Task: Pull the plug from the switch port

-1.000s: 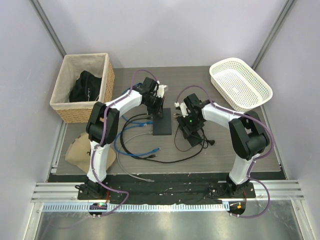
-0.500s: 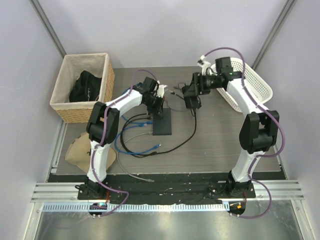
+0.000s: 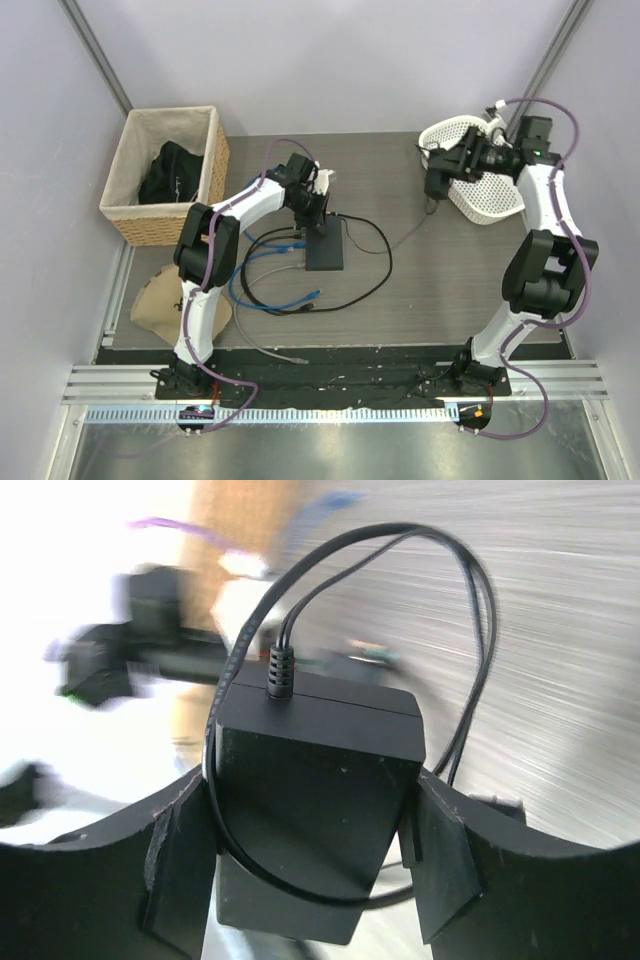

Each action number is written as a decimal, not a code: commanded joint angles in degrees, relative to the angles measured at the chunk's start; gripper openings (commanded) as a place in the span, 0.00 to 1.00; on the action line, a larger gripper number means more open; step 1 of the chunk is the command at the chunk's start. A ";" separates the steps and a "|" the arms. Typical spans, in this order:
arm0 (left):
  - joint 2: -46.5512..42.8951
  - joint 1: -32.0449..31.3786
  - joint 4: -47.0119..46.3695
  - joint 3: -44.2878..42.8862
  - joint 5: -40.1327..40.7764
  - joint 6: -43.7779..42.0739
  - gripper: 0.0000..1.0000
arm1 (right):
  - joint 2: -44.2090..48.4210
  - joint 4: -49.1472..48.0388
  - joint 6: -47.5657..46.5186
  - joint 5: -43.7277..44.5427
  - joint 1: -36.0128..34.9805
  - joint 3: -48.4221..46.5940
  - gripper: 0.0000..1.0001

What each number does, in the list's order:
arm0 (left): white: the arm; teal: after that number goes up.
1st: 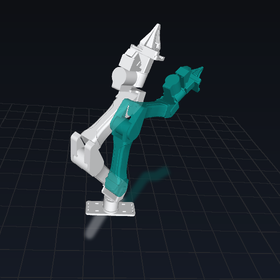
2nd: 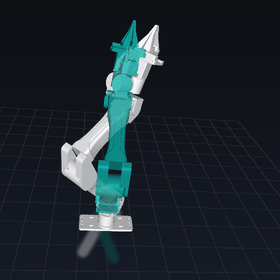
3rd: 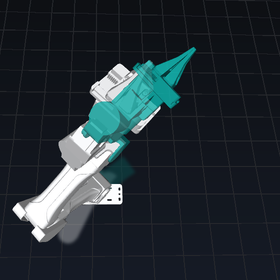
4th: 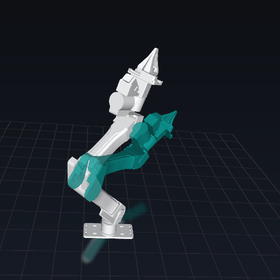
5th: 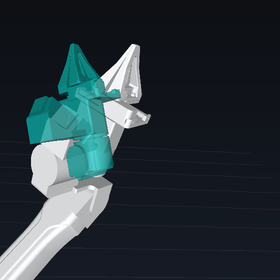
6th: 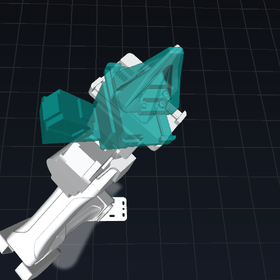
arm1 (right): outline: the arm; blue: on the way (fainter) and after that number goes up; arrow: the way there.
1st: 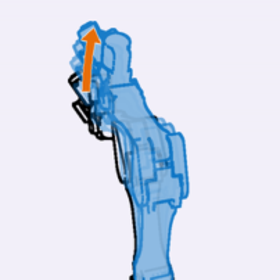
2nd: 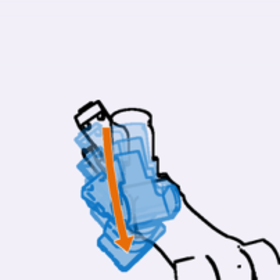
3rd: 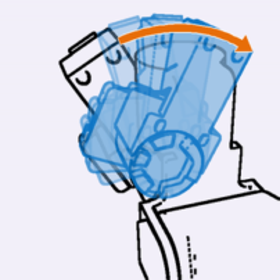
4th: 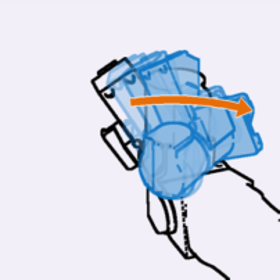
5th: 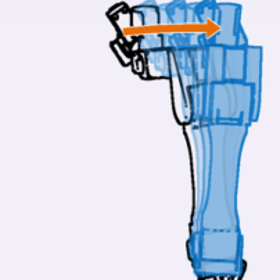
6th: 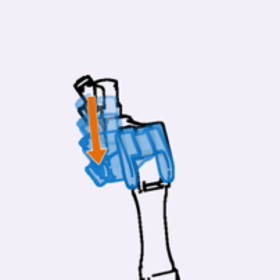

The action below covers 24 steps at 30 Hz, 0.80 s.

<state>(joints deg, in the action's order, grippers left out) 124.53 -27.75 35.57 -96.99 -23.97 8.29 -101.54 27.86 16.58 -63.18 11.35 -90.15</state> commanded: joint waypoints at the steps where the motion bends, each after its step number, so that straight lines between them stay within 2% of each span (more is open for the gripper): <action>1: 5.55 1.38 9.87 2.86 7.53 -2.85 0.00 | 8.10 21.58 -32.15 15.21 2.18 -2.75 0.01; 2: 5.64 1.29 9.87 2.86 7.44 -2.67 0.00 | 9.41 24.32 -41.27 19.28 2.18 -1.88 0.01; 5: 6.16 1.38 9.69 3.03 6.83 -2.06 0.00 | 16.18 23.57 -54.84 32.12 2.62 9.24 0.01; 8: 6.69 1.38 9.60 2.77 6.21 -1.53 0.00 | 20.58 22.16 -60.95 41.17 2.62 17.16 0.02; 12: 6.95 1.29 9.87 2.07 6.21 -1.53 0.00 | 24.80 21.55 -73.15 49.00 2.53 26.32 0.01; 15: 6.69 1.38 9.96 1.98 6.30 -1.62 0.00 | 25.78 14.60 -76.33 58.22 3.23 34.06 0.01; 20: 6.60 1.29 10.04 2.16 6.30 -1.70 0.00 | 19.81 7.57 -76.00 62.56 6.40 37.85 0.03; 23: 6.34 1.29 10.04 2.24 6.56 -1.97 0.00 | 19.18 5.45 -74.24 60.82 6.40 37.77 0.25; 24: 6.25 1.29 10.13 2.42 6.65 -2.05 0.00 | 19.70 5.98 -73.97 58.98 6.31 37.24 0.44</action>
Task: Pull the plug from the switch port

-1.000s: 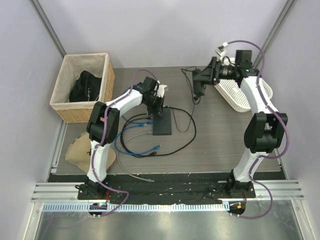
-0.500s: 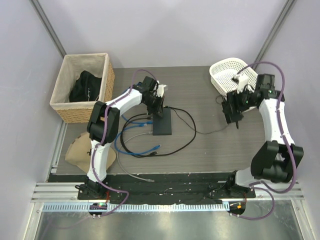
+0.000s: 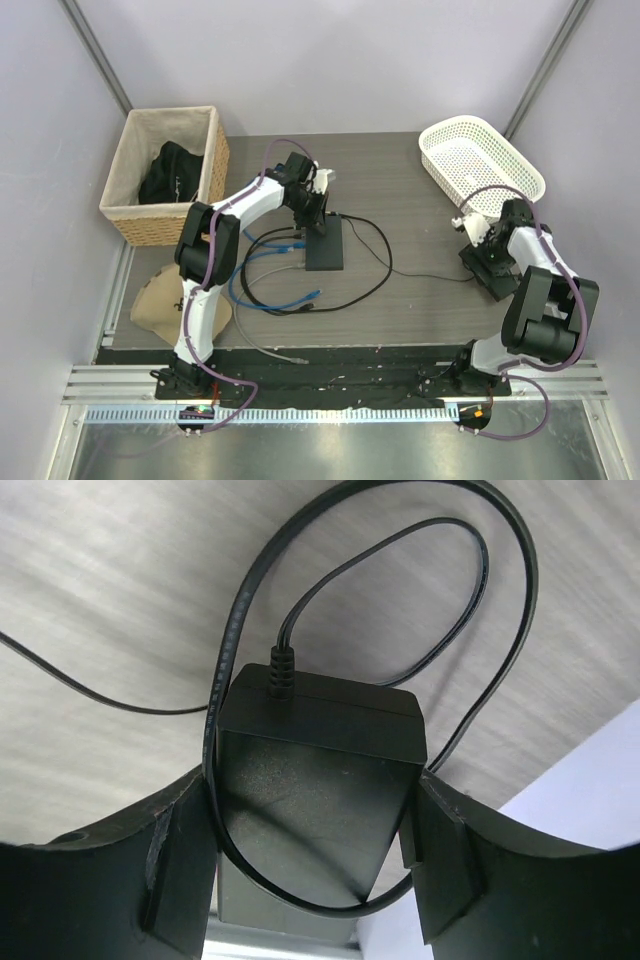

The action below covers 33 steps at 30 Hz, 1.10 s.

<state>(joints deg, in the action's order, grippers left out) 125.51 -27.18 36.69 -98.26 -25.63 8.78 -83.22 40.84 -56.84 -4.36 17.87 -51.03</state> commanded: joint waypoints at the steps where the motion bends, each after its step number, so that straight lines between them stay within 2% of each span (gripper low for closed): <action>1: 5.01 0.72 9.02 3.86 8.57 -2.54 0.00 | 2.18 -5.52 -0.38 -4.30 -0.38 -2.41 0.54; 3: 4.83 0.72 8.84 4.30 8.75 -2.80 0.00 | 5.07 -3.67 0.23 -7.40 -2.74 -3.55 0.88; 4: 4.74 0.72 8.84 4.48 8.84 -2.80 0.00 | 6.04 -1.31 0.41 -10.38 -4.23 -3.82 0.92; 8: 4.74 0.72 8.93 4.66 8.84 -2.97 0.00 | 10.17 2.84 0.93 -17.33 -12.49 -4.18 0.98; 9: 4.74 0.72 9.02 4.39 8.84 -3.06 0.00 | 10.44 2.75 2.68 -18.31 -16.51 -3.74 0.98; 11: 4.74 0.72 9.02 4.22 8.93 -3.06 0.00 | 10.19 1.27 5.06 -20.59 -20.65 -2.34 0.97; 13: 4.57 0.72 9.19 4.21 9.02 -3.24 0.00 | 7.65 -1.27 8.49 -21.04 -25.57 -1.62 0.88; 14: 4.39 0.64 9.19 4.21 9.10 -3.41 0.00 | 6.59 -1.72 9.20 -22.26 -26.91 -1.80 0.84; 15: 4.21 0.72 9.28 4.30 9.19 -3.50 0.00 | 5.10 -2.42 9.99 -22.88 -27.88 -2.06 0.75; 18: 3.60 0.72 8.93 5.00 9.54 -3.59 0.00 | 0.00 -7.60 17.26 -24.02 -31.83 -3.81 0.63; 20: 3.34 0.72 8.84 5.62 9.63 -3.94 0.00 | -3.33 -12.43 23.59 -24.73 -33.59 -5.39 0.61; 26: 2.54 0.72 8.58 6.06 10.42 -4.91 0.00 | -10.19 -17.63 30.99 -25.09 -37.72 -8.21 0.61; 30: 2.46 0.72 8.49 5.88 10.42 -4.82 0.00 | -14.86 -22.45 35.56 -17.80 -40.01 -8.39 0.61; 31: 2.46 0.72 8.58 5.71 10.42 -4.91 0.00 | -15.82 -23.25 36.44 -14.92 -40.19 -8.48 0.60; 33: 2.46 0.81 8.58 5.53 10.42 -4.82 0.00 | -17.84 -24.49 37.59 -13.23 -40.46 -8.65 0.50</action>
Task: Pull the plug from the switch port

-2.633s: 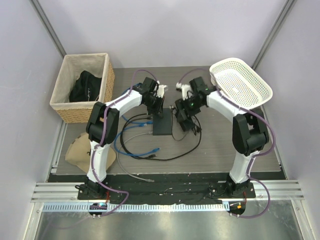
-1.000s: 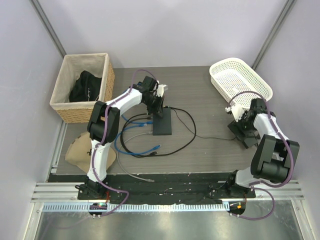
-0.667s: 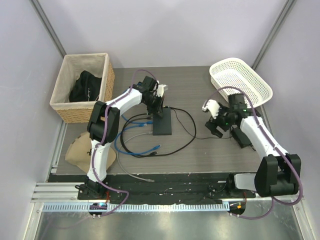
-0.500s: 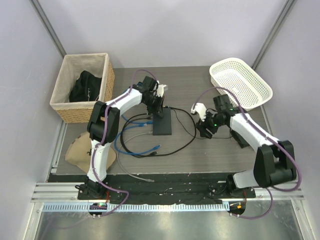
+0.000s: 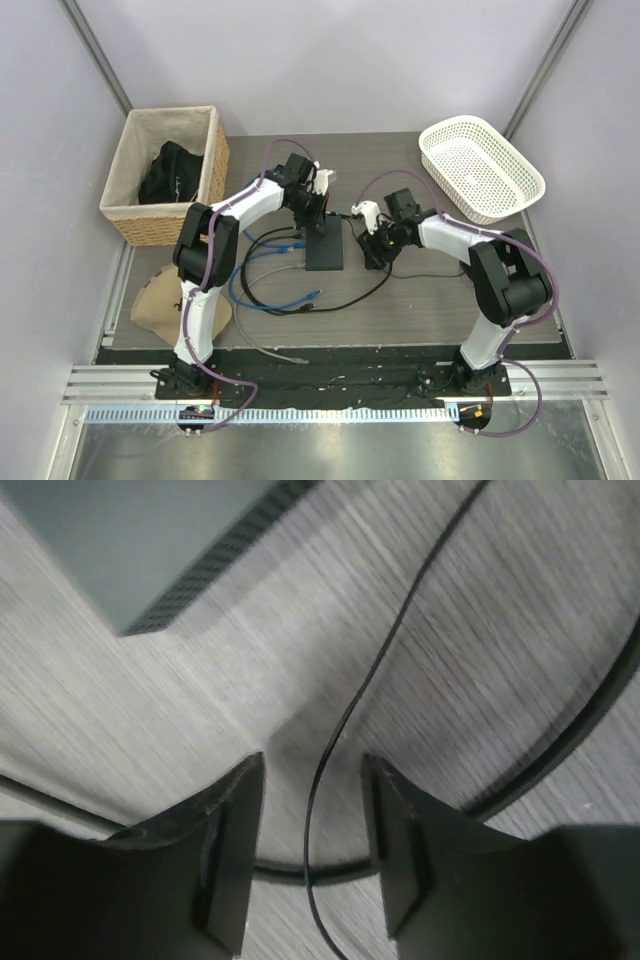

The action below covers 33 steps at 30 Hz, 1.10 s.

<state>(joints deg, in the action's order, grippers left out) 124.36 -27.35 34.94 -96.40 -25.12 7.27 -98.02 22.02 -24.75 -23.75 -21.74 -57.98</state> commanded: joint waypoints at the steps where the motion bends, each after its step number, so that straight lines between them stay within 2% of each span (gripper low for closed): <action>1: 3.61 0.90 10.41 3.59 9.83 -3.31 0.00 | -3.40 -5.59 5.42 6.87 -0.94 -2.05 0.43; 3: 3.70 0.99 10.24 3.50 9.83 -3.31 0.00 | -3.76 -5.06 5.07 6.87 -1.29 -2.23 0.39; 6: 4.05 0.90 10.24 3.15 9.83 -3.31 0.00 | -2.80 -3.57 4.54 8.01 -1.64 -2.75 0.19; 7: 4.23 0.90 10.41 3.15 9.83 -3.40 0.00 | -1.66 -2.95 4.45 8.45 -1.64 -2.84 0.09; 8: 4.23 0.99 10.41 3.06 9.92 -3.31 0.00 | -0.43 -1.56 4.10 10.19 -1.64 -2.76 0.03; 9: 4.23 0.99 10.50 2.97 9.75 -3.31 0.00 | 0.97 -0.76 3.66 10.91 -1.38 -2.50 0.01; 12: 4.67 1.25 10.59 3.06 9.31 -3.23 0.00 | 9.40 2.05 3.83 12.50 0.63 -1.62 0.01; 17: 6.51 1.51 10.33 2.45 8.34 -2.87 0.00 | 24.50 3.99 10.68 12.58 10.30 2.86 0.01; 23: 7.39 1.51 11.12 0.95 7.63 -2.43 0.00 | 34.89 10.40 8.06 21.27 13.56 10.16 0.01; 26: 7.31 1.43 10.94 1.39 7.20 -2.26 0.00 | 37.01 11.03 8.84 29.53 15.05 13.14 0.01; 29: 7.48 1.43 10.85 1.57 7.11 -2.08 0.00 | 36.59 11.20 9.19 32.34 16.73 13.33 0.03; 33: 6.96 1.60 11.38 0.69 7.37 -2.17 0.00 | 27.65 11.20 12.18 41.31 17.60 9.30 0.06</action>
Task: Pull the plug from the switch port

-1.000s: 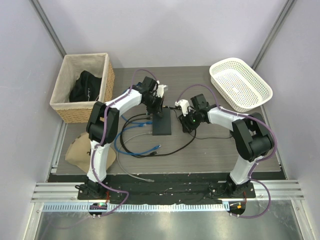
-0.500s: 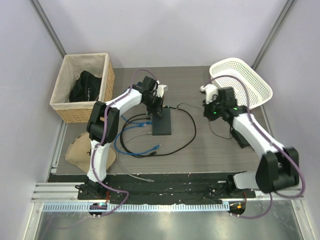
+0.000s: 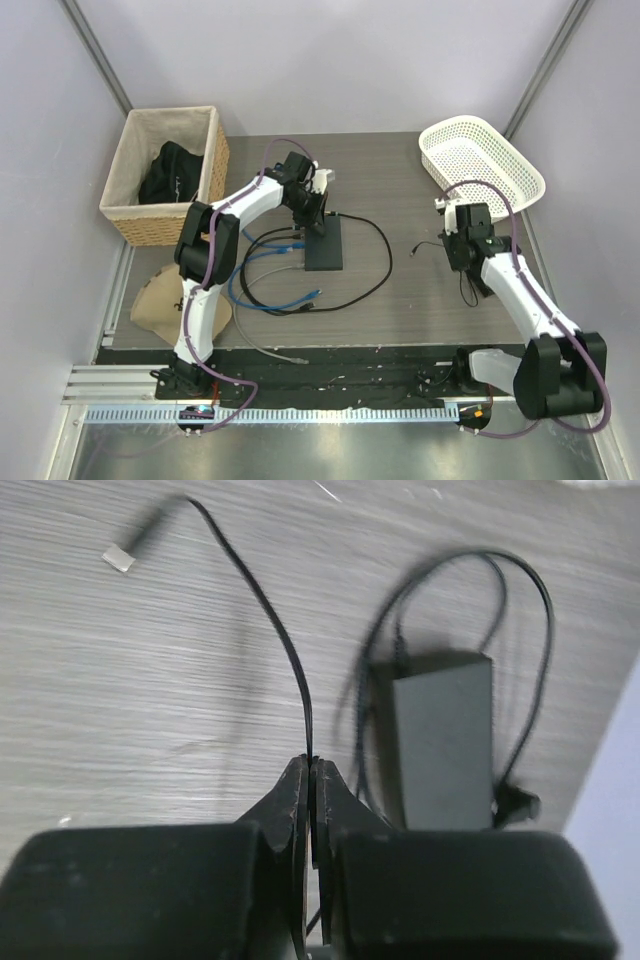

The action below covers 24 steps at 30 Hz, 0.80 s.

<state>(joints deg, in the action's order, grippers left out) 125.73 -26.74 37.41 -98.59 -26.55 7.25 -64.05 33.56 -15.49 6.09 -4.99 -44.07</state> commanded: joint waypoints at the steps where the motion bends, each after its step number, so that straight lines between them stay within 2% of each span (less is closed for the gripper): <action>1: 4.88 0.99 9.00 2.70 8.88 -2.23 0.00 | -7.74 -0.34 2.92 11.66 1.56 -5.40 0.08; 2: 4.18 1.08 9.00 2.61 9.05 -2.15 0.01 | -9.32 0.01 2.74 10.27 2.00 -6.36 0.15; 3: 3.39 1.25 8.91 2.78 9.14 -2.15 0.02 | -10.47 0.10 2.22 8.61 2.44 -8.20 0.45; 4: 2.51 1.43 8.82 2.78 9.06 -2.15 0.04 | -12.31 0.45 1.78 6.24 2.53 -9.35 0.58; 5: 0.59 1.43 8.91 2.96 8.97 -2.23 0.06 | -13.11 1.58 1.34 -1.53 2.53 -10.58 0.68; 6: -0.30 1.95 9.26 3.22 8.71 -2.41 0.10 | -13.73 2.03 1.25 -4.74 2.45 -12.86 0.87; 7: -1.53 2.04 9.35 3.49 8.96 -2.59 0.13 | -14.34 1.86 1.60 -8.60 1.40 -13.75 0.95; 9: -4.35 2.83 8.91 4.54 10.98 -2.41 0.19 | -14.87 0.55 0.81 -16.15 -0.62 -15.50 1.00; 10: -5.40 3.18 8.82 6.02 11.68 -2.32 0.26 | -15.05 -0.33 0.81 -16.63 -2.72 -15.78 1.00; 13: -8.74 4.85 7.59 8.49 13.44 -0.92 0.36 | -16.36 -4.02 0.02 -20.84 -10.37 -17.09 1.00; 14: -9.62 5.29 7.50 9.80 13.62 -0.83 0.37 | -17.93 -5.86 0.02 -21.64 -13.69 -17.53 1.00; 17: -10.77 6.09 9.96 10.17 13.01 -1.62 0.36 | -22.15 -6.93 0.98 -28.13 -17.05 -21.30 0.98; 20: -10.94 6.53 13.65 10.42 11.25 -2.15 0.36 | -27.87 -9.73 4.40 -30.60 -18.12 -25.52 0.93; 24: -13.84 6.70 12.25 14.47 13.89 -2.32 0.36 | -35.42 -11.93 8.18 -32.45 -19.61 -29.75 0.86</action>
<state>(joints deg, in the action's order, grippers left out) 116.07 -19.53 47.09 -87.24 -15.03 6.35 -94.91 26.15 -12.34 -21.91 -23.75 -68.84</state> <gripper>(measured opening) 0.360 0.875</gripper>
